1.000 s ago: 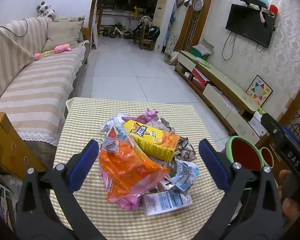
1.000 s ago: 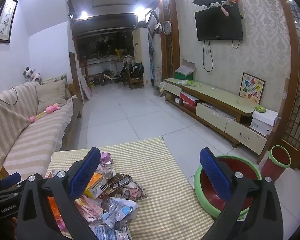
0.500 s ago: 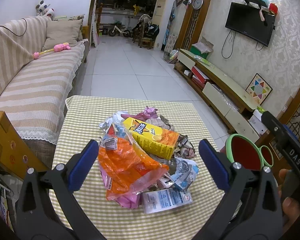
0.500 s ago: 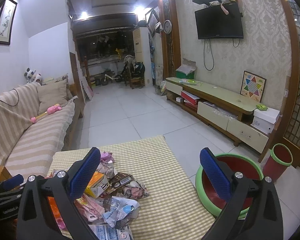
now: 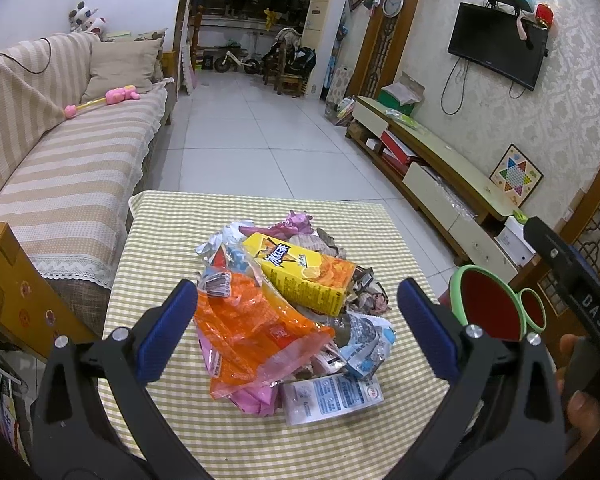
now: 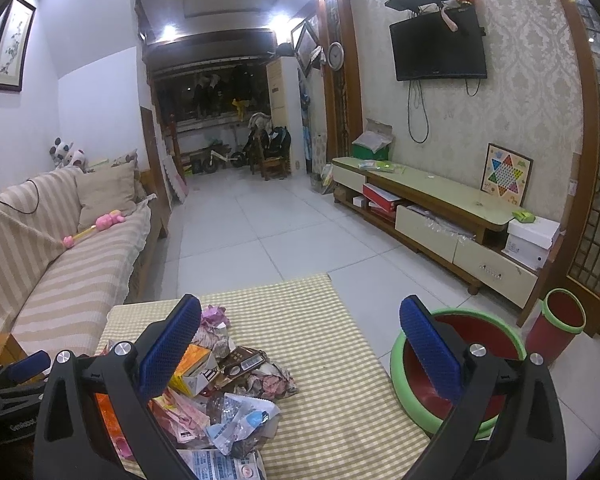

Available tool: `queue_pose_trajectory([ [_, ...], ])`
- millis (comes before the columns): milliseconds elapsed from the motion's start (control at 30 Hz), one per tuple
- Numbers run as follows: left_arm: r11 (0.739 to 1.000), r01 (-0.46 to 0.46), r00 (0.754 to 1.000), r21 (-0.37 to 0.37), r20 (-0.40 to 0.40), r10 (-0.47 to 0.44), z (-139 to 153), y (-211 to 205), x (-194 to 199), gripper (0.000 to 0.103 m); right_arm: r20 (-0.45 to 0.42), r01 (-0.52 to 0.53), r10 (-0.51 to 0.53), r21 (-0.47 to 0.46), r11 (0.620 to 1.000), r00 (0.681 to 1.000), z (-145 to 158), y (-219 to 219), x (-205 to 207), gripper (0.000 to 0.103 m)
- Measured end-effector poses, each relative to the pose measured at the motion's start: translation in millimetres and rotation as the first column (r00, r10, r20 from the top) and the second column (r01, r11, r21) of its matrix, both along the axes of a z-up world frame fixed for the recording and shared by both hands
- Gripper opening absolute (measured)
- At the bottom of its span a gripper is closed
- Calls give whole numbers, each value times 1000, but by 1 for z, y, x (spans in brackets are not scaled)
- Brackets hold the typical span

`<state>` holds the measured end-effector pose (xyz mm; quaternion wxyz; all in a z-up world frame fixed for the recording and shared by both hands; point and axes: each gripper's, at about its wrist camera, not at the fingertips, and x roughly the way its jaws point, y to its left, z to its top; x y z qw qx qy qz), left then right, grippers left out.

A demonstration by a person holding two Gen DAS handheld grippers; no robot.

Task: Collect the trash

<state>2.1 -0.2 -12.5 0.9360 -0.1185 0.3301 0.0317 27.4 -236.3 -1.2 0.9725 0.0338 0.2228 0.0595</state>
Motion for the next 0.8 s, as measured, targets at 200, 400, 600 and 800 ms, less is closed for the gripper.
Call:
queue_pose_trajectory([
  [200,1000,-2,1000,-2,-4,2,1,0,0,98,-9,-6,6,4,1000,1000,3,-1,0,96],
  [400,1000,0,1000,-3,-8,0,2,-1,0,98,-22,-7,7,26,1000,1000,0,-5,3,96],
  [600,1000,0,1000,-3,-9,0,1,-1,0,98,-28,-7,8,29,1000,1000,-2,-4,3,96],
  [800,1000,1,1000,-3,-9,-1,1,0,1,98,-28,-10,11,26,1000,1000,-2,-4,4,96],
])
